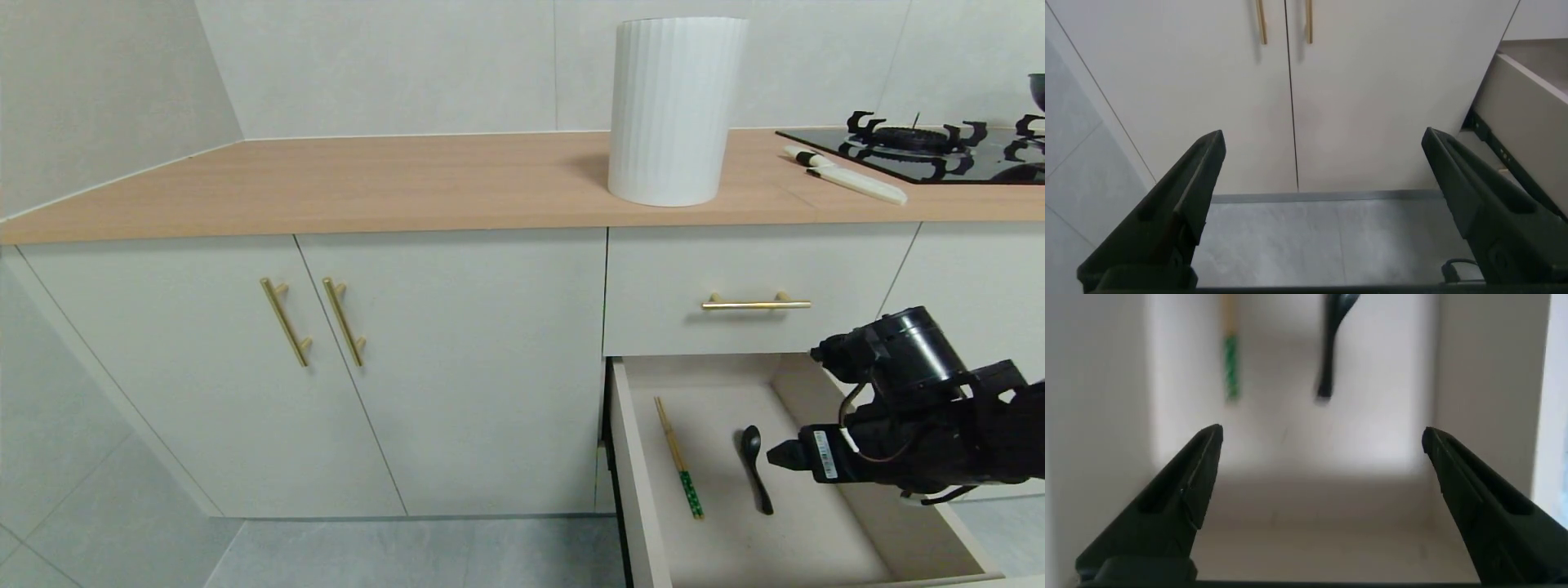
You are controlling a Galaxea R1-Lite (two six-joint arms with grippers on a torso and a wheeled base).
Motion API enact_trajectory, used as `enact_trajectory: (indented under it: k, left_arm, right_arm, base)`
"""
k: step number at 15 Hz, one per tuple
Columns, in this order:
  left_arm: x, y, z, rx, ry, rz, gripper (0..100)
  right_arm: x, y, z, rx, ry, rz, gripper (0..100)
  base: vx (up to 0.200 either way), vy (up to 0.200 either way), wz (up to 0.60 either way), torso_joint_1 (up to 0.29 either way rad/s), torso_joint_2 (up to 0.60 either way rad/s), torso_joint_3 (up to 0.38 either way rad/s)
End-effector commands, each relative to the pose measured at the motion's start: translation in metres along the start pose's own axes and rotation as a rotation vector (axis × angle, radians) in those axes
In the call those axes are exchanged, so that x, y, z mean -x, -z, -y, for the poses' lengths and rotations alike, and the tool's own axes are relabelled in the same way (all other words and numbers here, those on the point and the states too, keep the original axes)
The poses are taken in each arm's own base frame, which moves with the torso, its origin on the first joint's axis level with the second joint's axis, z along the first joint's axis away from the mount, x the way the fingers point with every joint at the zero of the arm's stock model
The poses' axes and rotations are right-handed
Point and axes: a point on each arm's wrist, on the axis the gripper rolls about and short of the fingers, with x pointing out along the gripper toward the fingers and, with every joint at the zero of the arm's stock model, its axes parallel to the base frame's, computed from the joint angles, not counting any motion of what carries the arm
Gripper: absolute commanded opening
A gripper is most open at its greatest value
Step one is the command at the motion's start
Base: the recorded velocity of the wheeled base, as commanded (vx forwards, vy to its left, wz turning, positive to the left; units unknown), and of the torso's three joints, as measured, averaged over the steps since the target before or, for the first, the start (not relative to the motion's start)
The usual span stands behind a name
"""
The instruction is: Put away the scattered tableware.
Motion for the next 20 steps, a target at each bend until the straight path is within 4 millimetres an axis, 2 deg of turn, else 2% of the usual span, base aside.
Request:
enact_trajectory:
  k: [1,2,6,10,14,20]
  left_arm:
    - [0.0,0.0,0.0,0.001,0.001,0.0,100]
    - [0.0,0.0,0.0,0.001,0.001,0.002,100]
    - [0.0,0.0,0.0,0.003,-0.001,-0.001,100]
    - [0.0,0.0,0.0,0.001,-0.001,0.0,100]
    - [0.0,0.0,0.0,0.001,-0.001,0.002,100]
    - [0.0,0.0,0.0,0.001,-0.001,0.0,100]
  right_arm:
    - [0.03,-0.005,-0.001,-0.001,-0.043,0.082,100]
    - [0.031,-0.003,-0.003,0.009,-0.05,0.077,100]
    - [0.031,0.001,-0.004,0.024,-0.05,0.055,100]
    - [0.041,0.01,-0.004,0.092,-0.046,-0.002,100]
    - [0.048,0.032,-0.008,0.233,-0.044,-0.147,100]
    - [0.047,0.062,-0.018,0.434,-0.067,-0.3,100]
  base:
    - [0.0,0.0,0.0,0.0,0.0,0.0]
    - [0.0,0.0,0.0,0.0,0.0,0.0]
    - [-0.2,0.0,0.0,0.004,0.0,0.001]
    - [0.0,0.0,0.0,0.0,0.0,0.0]
    - [0.0,0.0,0.0,0.0,0.0,0.0]
    - [0.0,0.0,0.0,0.0,0.0,0.0]
